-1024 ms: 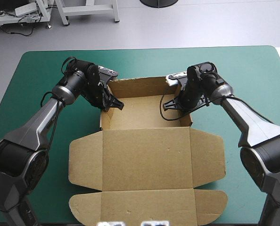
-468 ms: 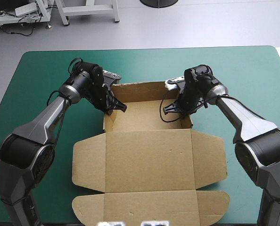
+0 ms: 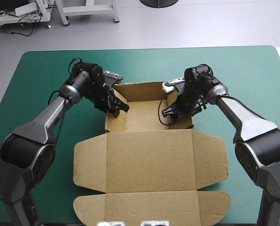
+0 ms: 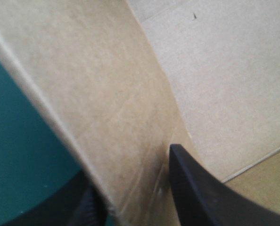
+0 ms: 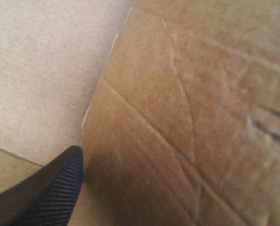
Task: Fold the box
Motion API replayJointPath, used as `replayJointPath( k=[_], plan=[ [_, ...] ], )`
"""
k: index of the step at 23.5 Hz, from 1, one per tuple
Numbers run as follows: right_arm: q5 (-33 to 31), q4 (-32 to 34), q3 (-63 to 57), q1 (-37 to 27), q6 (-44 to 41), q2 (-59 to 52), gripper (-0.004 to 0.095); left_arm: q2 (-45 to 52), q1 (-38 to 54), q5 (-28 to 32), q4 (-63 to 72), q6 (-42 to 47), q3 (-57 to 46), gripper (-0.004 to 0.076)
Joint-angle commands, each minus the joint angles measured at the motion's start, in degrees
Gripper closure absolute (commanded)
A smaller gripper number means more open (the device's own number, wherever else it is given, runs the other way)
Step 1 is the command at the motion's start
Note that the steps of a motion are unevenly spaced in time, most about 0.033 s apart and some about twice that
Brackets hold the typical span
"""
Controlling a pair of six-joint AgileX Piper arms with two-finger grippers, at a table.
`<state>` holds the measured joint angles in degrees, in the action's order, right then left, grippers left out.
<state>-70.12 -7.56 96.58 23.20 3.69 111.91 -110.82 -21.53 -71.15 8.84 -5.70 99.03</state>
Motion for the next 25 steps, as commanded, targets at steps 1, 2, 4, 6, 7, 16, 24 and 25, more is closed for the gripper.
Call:
replayJointPath(
  k=[1,2,4,6,7,16,24,25],
  plan=[
    [-1.5,-0.79,1.22,0.13,0.74,-2.91,0.0175,4.29,-0.43,-2.28,3.05,-0.12,1.21,0.0339],
    [-1.5,-0.79,1.22,0.13,0.74,-2.91,0.0175,4.59,-0.43,-2.28,3.05,-0.12,1.21,0.033],
    [-1.5,-0.66,1.22,0.13,0.74,-2.91,0.0176,5.08,-0.43,-2.28,3.05,-0.12,1.21,0.0324],
    [-1.5,-0.34,1.22,0.13,0.98,-3.38,0.0176,5.84,-0.43,-2.36,2.29,-0.12,1.21,0.0324],
    [-1.5,0.72,1.32,0.13,1.1,-4.15,0.0176,6.46,-0.43,-2.36,1.47,-0.12,1.21,0.0324],
    [-1.5,3.26,1.32,-2.59,1.86,-11.3,0.0176,8.45,-0.32,-2.36,-2.53,0.29,1.21,0.0324],
    [2.8,-0.19,1.53,-2.59,5.98,-20.21,0.0176,18.12,-0.32,-1.09,-10.2,1.41,1.94,0.0324],
    [3.36,-0.19,1.53,-2.59,6.85,-21.44,0.0176,20.38,-0.32,-0.25,-12.18,1.68,1.94,0.0324]
  ],
)
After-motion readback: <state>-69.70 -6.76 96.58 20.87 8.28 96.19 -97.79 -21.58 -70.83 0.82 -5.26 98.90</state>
